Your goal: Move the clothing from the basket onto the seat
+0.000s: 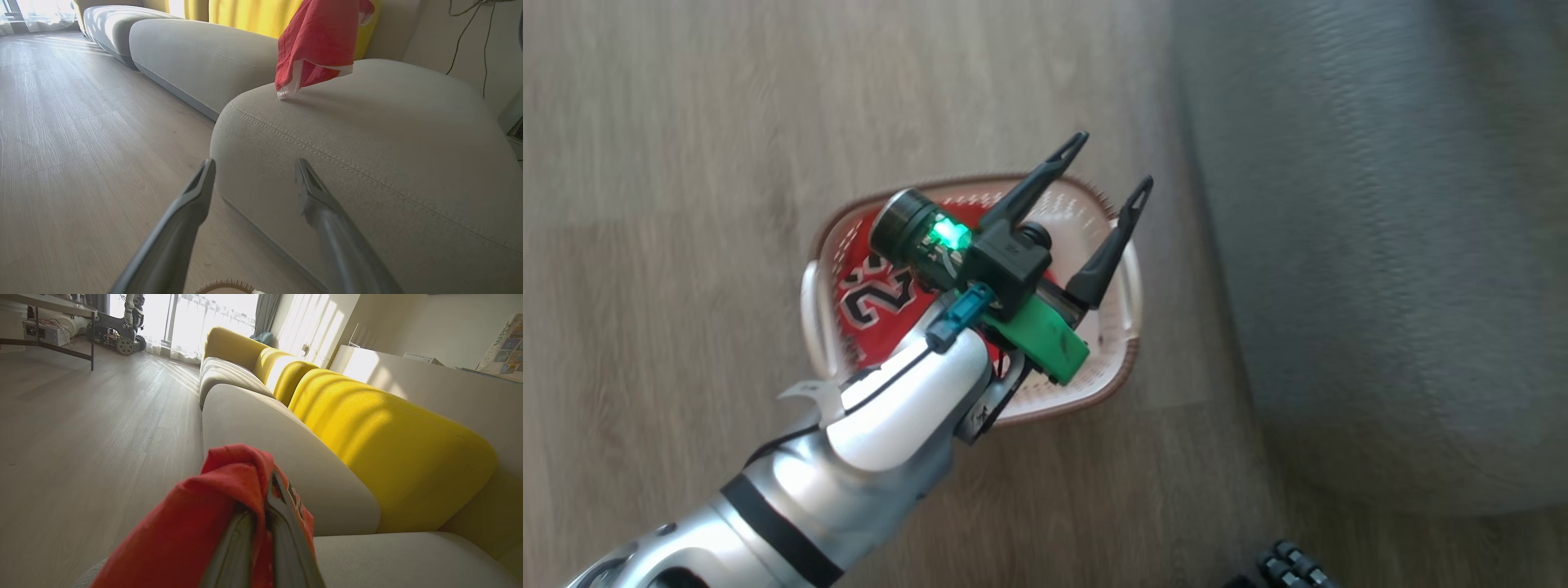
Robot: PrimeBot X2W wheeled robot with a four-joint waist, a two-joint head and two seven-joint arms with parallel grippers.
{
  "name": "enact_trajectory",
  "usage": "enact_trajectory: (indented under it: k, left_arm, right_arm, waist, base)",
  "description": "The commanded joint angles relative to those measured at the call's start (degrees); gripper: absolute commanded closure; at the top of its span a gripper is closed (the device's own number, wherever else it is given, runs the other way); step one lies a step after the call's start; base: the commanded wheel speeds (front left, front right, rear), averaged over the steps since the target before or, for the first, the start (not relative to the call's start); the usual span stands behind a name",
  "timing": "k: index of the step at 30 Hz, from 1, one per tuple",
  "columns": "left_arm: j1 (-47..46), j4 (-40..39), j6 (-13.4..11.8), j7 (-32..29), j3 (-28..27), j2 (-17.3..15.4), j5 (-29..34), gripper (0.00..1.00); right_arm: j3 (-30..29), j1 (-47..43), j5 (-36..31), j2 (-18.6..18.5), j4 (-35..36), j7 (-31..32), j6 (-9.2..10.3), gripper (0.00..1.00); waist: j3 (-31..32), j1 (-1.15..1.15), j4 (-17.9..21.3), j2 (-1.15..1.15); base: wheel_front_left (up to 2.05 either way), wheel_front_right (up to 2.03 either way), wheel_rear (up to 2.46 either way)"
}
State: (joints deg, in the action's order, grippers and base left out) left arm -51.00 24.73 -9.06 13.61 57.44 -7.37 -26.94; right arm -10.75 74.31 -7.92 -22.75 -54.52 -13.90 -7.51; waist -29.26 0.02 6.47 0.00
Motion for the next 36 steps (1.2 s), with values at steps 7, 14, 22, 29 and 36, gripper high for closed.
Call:
enact_trajectory:
  k: [7, 14, 22, 29, 36]
  left_arm:
    - [-1.09, -3.82, -0.77, -1.27, 0.06, -1.59, 1.09, 0.0]
    - [-0.48, -4.62, -1.37, -2.11, 0.18, -3.18, 0.89, 0.0]
    - [0.61, -4.98, -2.24, -2.4, -0.46, -4.7, -0.09, 0.0]
    - [2.54, -4.79, -3.37, -0.91, -2.87, -5.67, -2.21, 0.0]
    - [6.13, -3.89, -4.79, 0.58, -6.52, -6.57, -5.05, 0.0]
  right_arm:
    - [-8.36, -6.88, -6.68, 2.02, -2.7, -1.03, 0.02, 1.0]
    - [-13.34, -12.26, -10.17, 5.5, -2.87, -1.08, 0.02, 1.0]
    - [-10.78, -16.12, -7.58, 8.04, 0.31, -1.09, 0.02, 0.0]
    - [-5.4, -22.98, -0.82, 9.21, 5.66, -1.09, 0.02, 0.0]
    - [1.58, -29.32, 4.41, 8.92, 11.59, -1.09, 0.02, 0.0]
  waist:
    - [-4.74, -0.02, -3.86, 0.0]
    - [-5.34, -0.02, -2.54, 0.0]
    - [-4.31, -0.02, -0.16, 0.0]
    - [-0.59, -0.02, 0.96, 0.0]
    - [6.36, -0.02, 0.79, 0.0]
  base:
    - [0.0, 0.0, 0.0]
    - [0.0, 0.0, 0.0]
    - [0.0, 0.0, 0.0]
    - [0.0, 0.0, 0.0]
    - [0.0, 0.0, 0.0]
